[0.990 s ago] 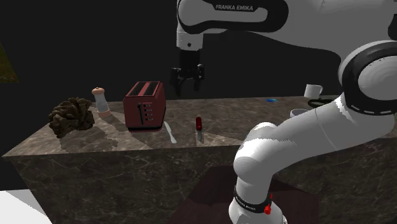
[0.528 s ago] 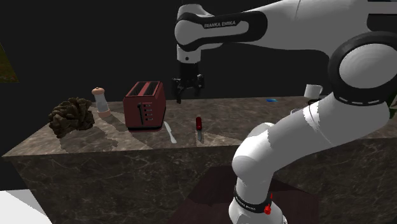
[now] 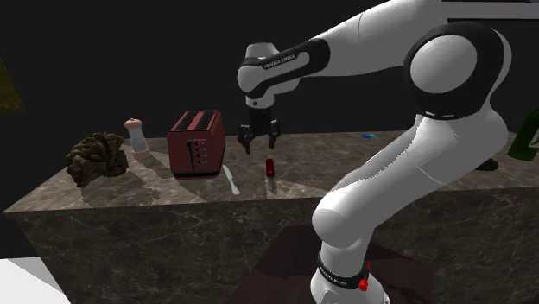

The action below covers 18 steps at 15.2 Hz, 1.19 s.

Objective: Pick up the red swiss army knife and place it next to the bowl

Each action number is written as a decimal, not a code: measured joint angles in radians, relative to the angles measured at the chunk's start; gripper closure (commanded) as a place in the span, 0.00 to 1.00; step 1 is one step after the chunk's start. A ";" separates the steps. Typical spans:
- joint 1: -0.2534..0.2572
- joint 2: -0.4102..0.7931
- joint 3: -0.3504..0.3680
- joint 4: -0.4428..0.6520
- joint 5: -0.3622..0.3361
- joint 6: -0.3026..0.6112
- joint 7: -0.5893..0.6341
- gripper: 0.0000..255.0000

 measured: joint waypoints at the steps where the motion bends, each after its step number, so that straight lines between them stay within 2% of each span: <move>1: -0.008 0.028 -0.009 -0.004 -0.002 0.029 0.008 0.00; 10: -0.086 0.286 -0.109 -0.026 -0.013 0.275 0.049 0.00; 18: -0.090 0.367 -0.127 -0.070 -0.002 0.395 0.044 0.00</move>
